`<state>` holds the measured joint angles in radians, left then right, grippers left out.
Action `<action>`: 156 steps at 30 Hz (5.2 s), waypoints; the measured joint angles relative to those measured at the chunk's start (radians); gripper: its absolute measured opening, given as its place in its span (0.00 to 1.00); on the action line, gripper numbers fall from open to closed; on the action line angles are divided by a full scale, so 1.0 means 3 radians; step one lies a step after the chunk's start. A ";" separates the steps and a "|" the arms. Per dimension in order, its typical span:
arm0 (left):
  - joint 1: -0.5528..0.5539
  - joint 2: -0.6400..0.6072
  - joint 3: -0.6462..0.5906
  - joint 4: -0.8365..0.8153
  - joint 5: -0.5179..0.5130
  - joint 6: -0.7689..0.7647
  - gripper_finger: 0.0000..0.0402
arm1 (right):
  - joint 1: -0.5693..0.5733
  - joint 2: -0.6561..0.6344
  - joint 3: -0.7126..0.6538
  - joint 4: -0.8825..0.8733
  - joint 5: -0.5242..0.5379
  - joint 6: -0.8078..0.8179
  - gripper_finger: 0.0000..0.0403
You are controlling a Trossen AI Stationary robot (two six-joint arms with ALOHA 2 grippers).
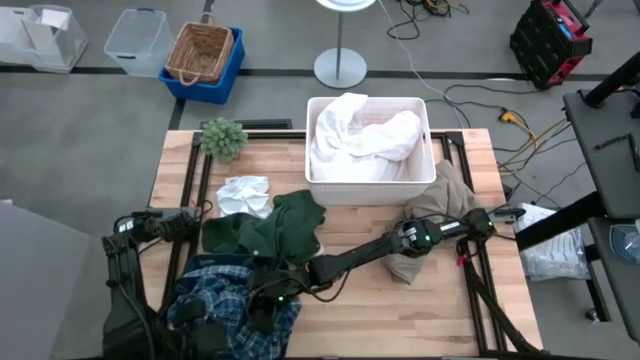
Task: Sort clothes
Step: Put the blue shirt in the blue bin, then put the white shorts in the white bin
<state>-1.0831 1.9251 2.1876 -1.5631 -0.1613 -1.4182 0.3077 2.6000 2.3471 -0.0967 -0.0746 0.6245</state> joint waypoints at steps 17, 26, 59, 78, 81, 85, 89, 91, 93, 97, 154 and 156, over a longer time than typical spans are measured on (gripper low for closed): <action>0.0046 -0.0051 0.0247 -0.0027 0.0210 0.0169 0.56 | 0.0000 -0.0091 -0.0010 -0.0038 0.0001 -0.0158 0.03; 0.0153 -0.0286 0.0357 -0.0016 -0.0608 0.1037 0.38 | -0.0001 -0.0106 -0.0010 -0.0049 0.0000 -0.0177 0.03; 0.0039 -0.1017 -0.3972 0.2856 -0.0619 -0.0338 0.00 | 0.0034 -0.1316 -0.0014 -0.2230 0.0766 -0.0775 0.03; 0.0027 -0.1091 -0.3417 0.2386 -0.0428 -0.0636 0.01 | -0.0056 -0.1466 -0.0010 -0.2598 0.0854 -0.1125 0.03; 0.0025 -0.1090 -0.3066 0.1998 -0.0424 -0.0692 0.06 | -0.0140 -0.1531 -0.0010 -0.2800 0.0842 -0.1212 0.03; 0.0035 -0.1072 -0.2653 0.1522 -0.0407 -0.0818 0.16 | -0.0263 -0.1639 -0.0009 -0.3019 0.0837 -0.1381 0.03; 0.0043 -0.1064 -0.2356 0.1150 -0.0395 -0.1021 0.28 | -0.0396 -0.1787 -0.0008 -0.3223 0.0837 -0.1570 0.03; 0.0045 -0.1064 -0.2215 0.0951 -0.0406 -0.1150 0.33 | -0.0469 -0.1863 -0.0008 -0.3326 0.0836 -0.1693 0.03; 0.0045 -0.1064 -0.2082 0.0821 -0.0421 -0.1228 0.38 | -0.0548 -0.1945 -0.0007 -0.3400 0.0836 -0.1800 0.03; 0.0058 -0.1067 -0.1783 0.0654 -0.0436 -0.1302 0.43 | -0.0705 -0.2090 -0.0007 -0.3653 0.0837 -0.1963 0.03; 0.4950 -0.2850 -0.3544 0.0559 0.0533 0.2964 0.40 | -0.1212 -0.4014 -0.2723 -0.2800 0.0857 -0.0405 0.03; 0.5242 -0.2840 -0.3723 0.0631 0.0531 0.3047 0.40 | -0.1212 -0.3948 -0.2723 -0.2800 0.0834 -0.0397 0.03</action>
<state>0.4895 1.0730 1.0708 -1.3737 -0.0020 -0.5040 -0.0559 1.4156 1.5303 -0.9367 0.1755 0.5053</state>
